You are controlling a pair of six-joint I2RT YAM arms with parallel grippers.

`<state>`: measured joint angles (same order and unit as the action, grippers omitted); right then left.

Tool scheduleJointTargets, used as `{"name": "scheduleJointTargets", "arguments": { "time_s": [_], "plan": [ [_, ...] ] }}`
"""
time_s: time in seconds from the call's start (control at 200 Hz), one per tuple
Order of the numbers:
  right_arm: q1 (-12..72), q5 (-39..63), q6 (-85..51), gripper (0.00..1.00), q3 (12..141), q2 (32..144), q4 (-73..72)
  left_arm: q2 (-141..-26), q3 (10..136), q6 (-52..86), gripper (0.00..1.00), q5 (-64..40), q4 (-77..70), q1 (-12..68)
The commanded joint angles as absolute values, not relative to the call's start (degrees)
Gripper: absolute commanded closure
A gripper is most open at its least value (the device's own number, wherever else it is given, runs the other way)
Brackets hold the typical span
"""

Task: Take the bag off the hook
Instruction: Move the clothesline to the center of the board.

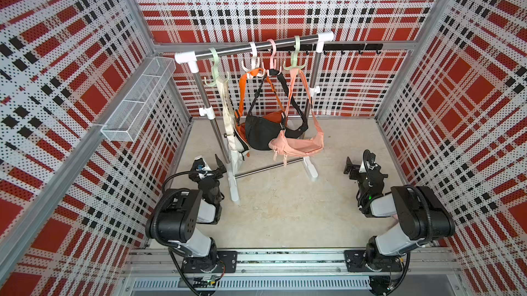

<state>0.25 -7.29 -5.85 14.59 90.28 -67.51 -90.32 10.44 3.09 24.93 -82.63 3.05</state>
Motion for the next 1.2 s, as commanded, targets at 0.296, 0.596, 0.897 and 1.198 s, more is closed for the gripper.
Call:
{"name": "scheduleJointTargets", "arguments": {
  "time_s": [0.296, 0.596, 0.897, 1.198],
  "plan": [
    [0.4, -7.3, -5.5, 0.00, 15.3, 89.9, -68.7, -90.5, 10.6, 2.3, 0.02, 25.6, -83.7, 3.1],
    [0.4, -7.4, -5.4, 0.00, 15.6, 90.0, -68.3, -90.5, 10.7, 2.3, 0.02, 25.4, -83.6, 3.1],
    [0.4, -7.3, -5.5, 0.00, 15.5, 89.9, -68.3, -90.4, 11.0, 2.9, 0.02, 23.4, -82.7, 2.1],
    [0.4, -7.5, -5.5, 0.00, 15.6, 90.0, -68.3, -90.2, 10.9, 3.8, 0.02, 21.5, -82.6, 1.1]
  ]
}}
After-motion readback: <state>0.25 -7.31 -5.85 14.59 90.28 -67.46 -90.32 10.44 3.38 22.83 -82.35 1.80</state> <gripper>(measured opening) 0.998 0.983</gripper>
